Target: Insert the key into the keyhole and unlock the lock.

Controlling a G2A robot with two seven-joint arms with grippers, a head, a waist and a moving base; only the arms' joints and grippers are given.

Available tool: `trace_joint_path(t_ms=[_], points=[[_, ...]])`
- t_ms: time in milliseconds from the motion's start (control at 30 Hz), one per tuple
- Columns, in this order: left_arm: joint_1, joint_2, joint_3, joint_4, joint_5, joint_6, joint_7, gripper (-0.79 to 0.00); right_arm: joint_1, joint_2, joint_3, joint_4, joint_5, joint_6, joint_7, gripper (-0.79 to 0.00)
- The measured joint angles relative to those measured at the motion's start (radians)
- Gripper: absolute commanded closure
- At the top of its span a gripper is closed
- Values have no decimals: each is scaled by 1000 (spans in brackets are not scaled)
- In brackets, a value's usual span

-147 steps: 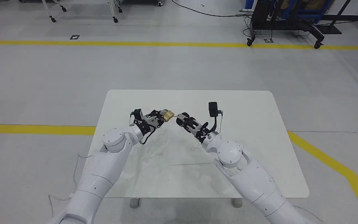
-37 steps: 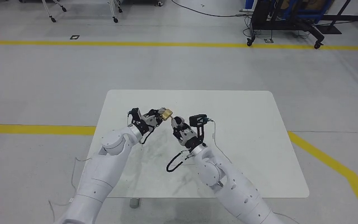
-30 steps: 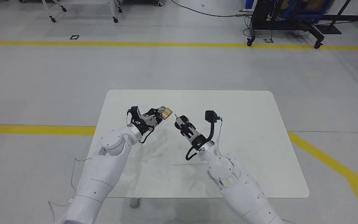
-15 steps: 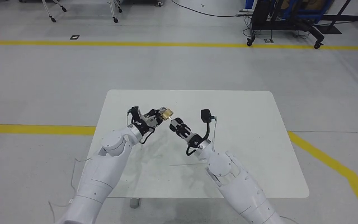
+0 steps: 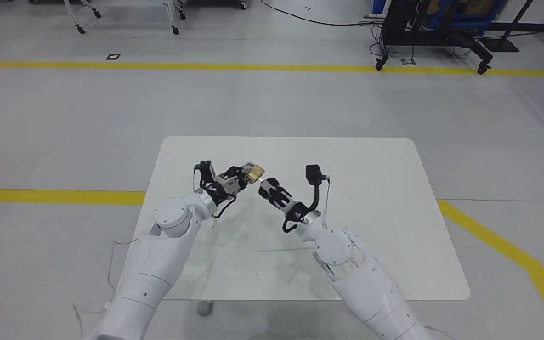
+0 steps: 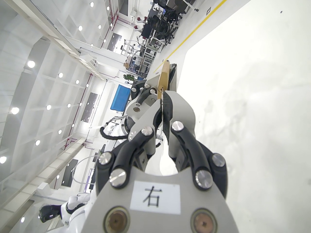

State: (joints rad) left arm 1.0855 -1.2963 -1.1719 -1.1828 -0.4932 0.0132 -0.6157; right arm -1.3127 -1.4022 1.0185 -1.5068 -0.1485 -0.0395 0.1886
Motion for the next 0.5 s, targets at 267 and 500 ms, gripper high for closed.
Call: trace_joint_path(t_ms=[267,500], points=[[0,3,8,-8,48,-13,-20,0,2,1,7,2,-2,7,23,0],[4,4,12,-12,56,-16,-40,0,7,-1,8,8,-4,10,23,0]])
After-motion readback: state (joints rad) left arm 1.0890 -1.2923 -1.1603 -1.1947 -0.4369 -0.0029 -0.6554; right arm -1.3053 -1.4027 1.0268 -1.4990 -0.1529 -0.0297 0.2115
